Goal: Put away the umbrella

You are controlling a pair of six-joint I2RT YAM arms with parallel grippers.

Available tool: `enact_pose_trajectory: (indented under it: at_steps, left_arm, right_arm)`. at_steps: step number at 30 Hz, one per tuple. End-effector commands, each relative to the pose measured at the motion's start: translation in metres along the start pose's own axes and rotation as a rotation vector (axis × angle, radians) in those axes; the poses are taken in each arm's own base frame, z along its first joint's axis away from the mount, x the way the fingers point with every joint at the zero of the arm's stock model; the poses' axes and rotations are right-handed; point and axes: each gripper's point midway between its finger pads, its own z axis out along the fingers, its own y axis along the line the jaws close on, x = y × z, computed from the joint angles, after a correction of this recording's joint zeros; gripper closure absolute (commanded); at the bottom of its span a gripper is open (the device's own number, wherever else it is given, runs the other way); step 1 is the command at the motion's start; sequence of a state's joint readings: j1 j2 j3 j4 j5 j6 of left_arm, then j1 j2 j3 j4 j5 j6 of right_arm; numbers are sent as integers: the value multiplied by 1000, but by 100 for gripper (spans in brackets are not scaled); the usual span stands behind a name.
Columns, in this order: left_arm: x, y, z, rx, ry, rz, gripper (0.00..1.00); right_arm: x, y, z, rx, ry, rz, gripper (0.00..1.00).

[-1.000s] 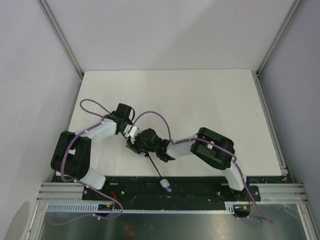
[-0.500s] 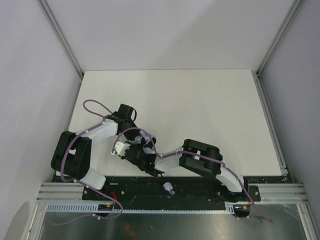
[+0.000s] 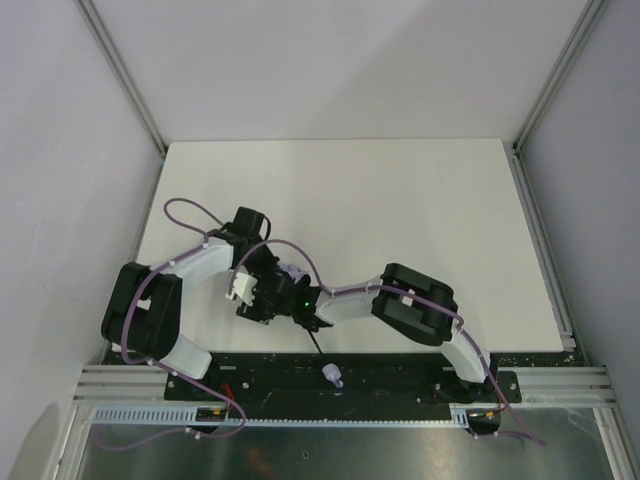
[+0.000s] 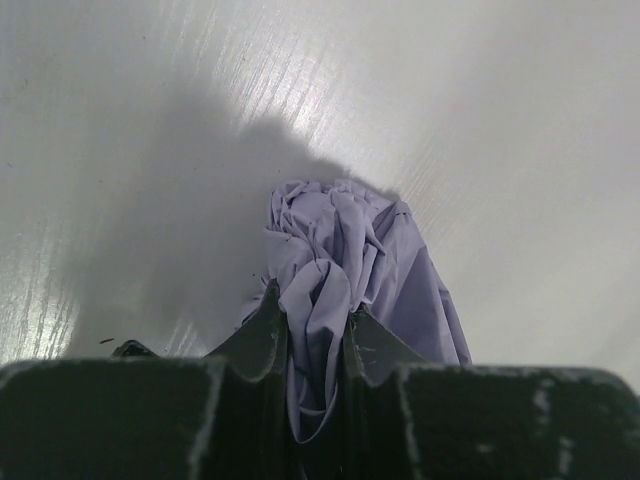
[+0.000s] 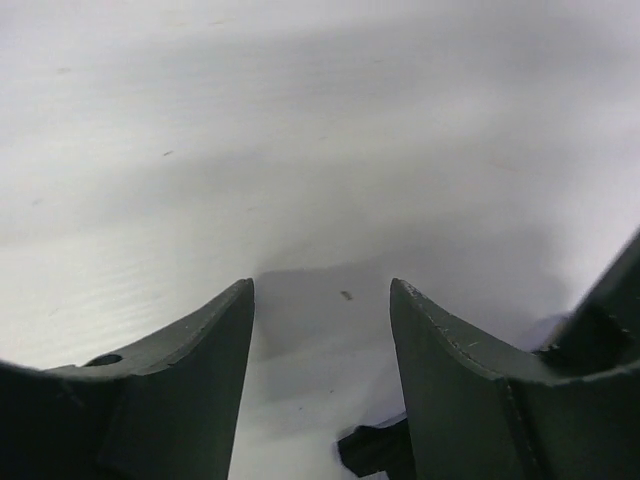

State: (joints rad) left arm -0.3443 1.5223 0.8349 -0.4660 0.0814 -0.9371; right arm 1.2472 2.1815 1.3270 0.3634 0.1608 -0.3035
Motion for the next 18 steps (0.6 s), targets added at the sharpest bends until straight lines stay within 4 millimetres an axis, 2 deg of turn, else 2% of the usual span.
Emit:
enact_pose_trajectory:
  at_steps: [1, 5, 8, 9, 11, 15, 18]
  left_arm:
    - [36, 36, -13, -116, 127, 23, 100]
    - [35, 28, -19, -80, 127, 26, 100]
    - [33, 25, -21, -63, 130, 28, 100]
    - [33, 24, -22, -60, 127, 30, 100]
    - [32, 24, -22, -60, 123, 30, 100]
    - [31, 23, -23, -54, 122, 34, 100]
    - [30, 19, -27, -34, 113, 30, 100]
  right_arm:
    - [82, 24, -17, -331, 218, 208, 38]
    - [100, 25, -11, -351, 236, 245, 38]
    - [120, 18, -7, -283, 266, 242, 39]
    - [121, 18, -7, -281, 263, 243, 39]
    - [103, 20, -12, -328, 222, 271, 37]
    - [34, 18, -35, -542, 72, 461, 28]
    - [0, 13, -55, -691, 7, 620, 24]
